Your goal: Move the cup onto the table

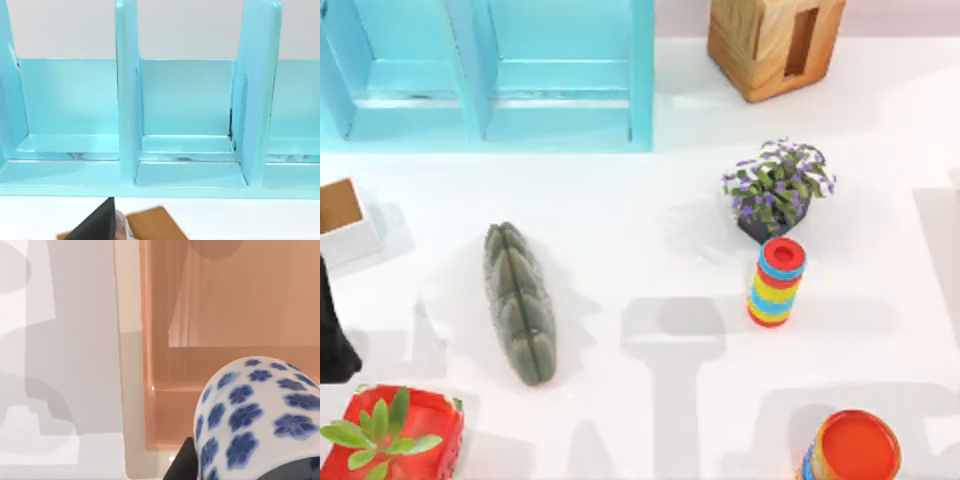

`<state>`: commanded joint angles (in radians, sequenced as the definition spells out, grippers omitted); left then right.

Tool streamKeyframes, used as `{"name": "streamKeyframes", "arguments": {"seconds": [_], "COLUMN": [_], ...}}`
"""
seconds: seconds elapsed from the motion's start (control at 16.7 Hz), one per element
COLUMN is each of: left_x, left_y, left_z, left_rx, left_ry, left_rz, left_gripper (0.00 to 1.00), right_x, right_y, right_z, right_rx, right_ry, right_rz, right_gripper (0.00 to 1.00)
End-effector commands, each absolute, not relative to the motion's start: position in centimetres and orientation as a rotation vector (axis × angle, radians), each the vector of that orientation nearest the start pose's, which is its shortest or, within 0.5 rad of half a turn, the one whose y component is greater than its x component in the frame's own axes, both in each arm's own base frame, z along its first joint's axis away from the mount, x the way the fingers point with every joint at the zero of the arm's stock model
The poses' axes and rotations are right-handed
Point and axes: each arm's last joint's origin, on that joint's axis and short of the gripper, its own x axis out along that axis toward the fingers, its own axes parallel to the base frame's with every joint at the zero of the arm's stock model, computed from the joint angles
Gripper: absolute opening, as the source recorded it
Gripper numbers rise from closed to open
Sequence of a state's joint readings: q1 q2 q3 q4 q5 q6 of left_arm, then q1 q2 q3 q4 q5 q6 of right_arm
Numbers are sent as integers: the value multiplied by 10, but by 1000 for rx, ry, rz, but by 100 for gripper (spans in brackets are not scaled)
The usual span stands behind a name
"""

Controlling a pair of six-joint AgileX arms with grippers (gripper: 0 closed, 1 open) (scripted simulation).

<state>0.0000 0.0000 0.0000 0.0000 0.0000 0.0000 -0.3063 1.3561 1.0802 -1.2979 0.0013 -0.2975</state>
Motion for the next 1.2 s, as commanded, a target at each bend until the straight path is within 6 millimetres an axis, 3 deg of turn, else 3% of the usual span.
{"name": "streamKeyframes", "arguments": {"seconds": [0.3,0.54,0.84,1.02,1.2], "left_x": [106,106,106,106,106], "left_y": [-1,-1,-1,-1,-1], "left_z": [160,160,160,160,160], "left_rx": [0,0,0,0,0], "left_ry": [0,0,0,0,0], "left_rz": [0,0,0,0,0], "left_gripper": [100,100,100,100,100], "right_x": [218,246,279,282,279], "right_y": [-62,-32,47,101,142], "right_z": [251,264,277,272,263], "right_rx": [13,0,-21,-43,-46], "right_ry": [1571,1522,1474,1515,1582], "right_rz": [-16,-36,-6,24,21], "right_gripper": [0,0,0,0,0]}}
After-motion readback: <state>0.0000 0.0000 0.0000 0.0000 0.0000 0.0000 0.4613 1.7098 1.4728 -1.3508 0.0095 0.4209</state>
